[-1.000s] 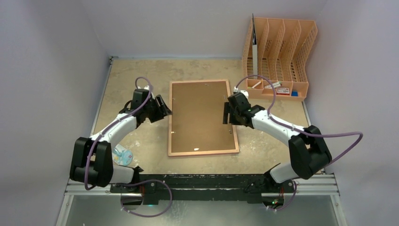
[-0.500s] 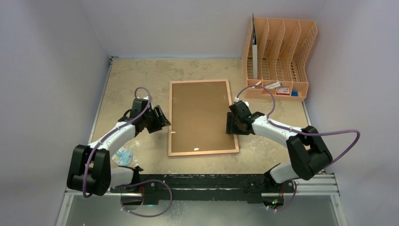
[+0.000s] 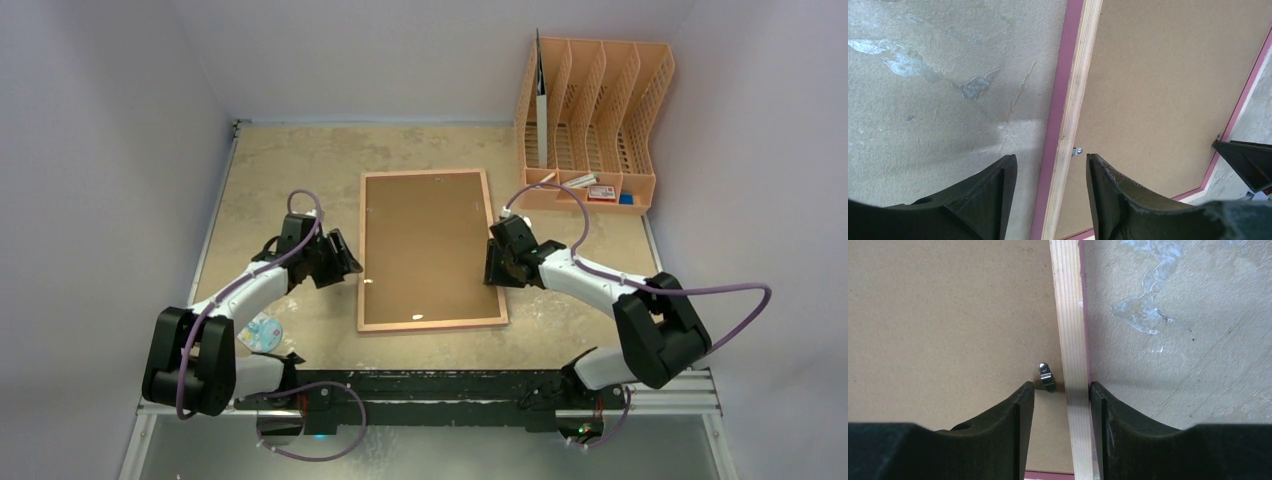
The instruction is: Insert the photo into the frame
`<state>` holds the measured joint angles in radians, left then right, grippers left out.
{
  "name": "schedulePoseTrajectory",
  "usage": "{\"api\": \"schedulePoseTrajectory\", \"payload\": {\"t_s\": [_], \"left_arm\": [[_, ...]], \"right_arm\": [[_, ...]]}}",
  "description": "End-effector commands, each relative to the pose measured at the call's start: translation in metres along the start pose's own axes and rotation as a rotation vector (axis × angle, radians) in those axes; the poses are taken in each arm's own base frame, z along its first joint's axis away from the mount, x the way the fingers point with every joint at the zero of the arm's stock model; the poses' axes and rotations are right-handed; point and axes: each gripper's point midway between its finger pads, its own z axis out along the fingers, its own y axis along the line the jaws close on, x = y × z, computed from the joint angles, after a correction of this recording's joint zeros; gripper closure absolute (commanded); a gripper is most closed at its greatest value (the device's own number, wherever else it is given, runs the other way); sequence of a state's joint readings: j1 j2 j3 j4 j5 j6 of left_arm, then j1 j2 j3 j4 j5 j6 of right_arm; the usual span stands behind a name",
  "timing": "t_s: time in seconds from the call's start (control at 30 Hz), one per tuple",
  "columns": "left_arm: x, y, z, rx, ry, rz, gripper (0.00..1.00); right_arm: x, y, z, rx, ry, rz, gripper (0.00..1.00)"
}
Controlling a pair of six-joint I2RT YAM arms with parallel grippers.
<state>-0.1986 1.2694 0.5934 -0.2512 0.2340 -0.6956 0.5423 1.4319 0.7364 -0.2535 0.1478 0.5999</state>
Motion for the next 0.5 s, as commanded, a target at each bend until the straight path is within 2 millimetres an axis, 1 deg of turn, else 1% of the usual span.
{"api": "schedulePoseTrajectory", "payload": {"t_s": [0.0, 0.2, 0.37, 0.47], "left_arm": [[0.005, -0.004, 0.002, 0.031, 0.024, 0.006, 0.45], [0.022, 0.000, 0.011, 0.038, 0.101, 0.003, 0.45], [0.034, -0.004, 0.017, 0.043, 0.143, 0.033, 0.45], [0.037, -0.005, 0.018, 0.040, 0.153, 0.043, 0.45]], "right_arm": [[0.006, 0.007, -0.008, -0.049, 0.018, 0.002, 0.52], [0.009, 0.004, -0.004, -0.033, 0.030, -0.001, 0.61], [0.007, 0.003, -0.004, -0.025, 0.024, 0.004, 0.63], [0.006, 0.004, -0.003, -0.021, 0.018, 0.013, 0.65]]}}
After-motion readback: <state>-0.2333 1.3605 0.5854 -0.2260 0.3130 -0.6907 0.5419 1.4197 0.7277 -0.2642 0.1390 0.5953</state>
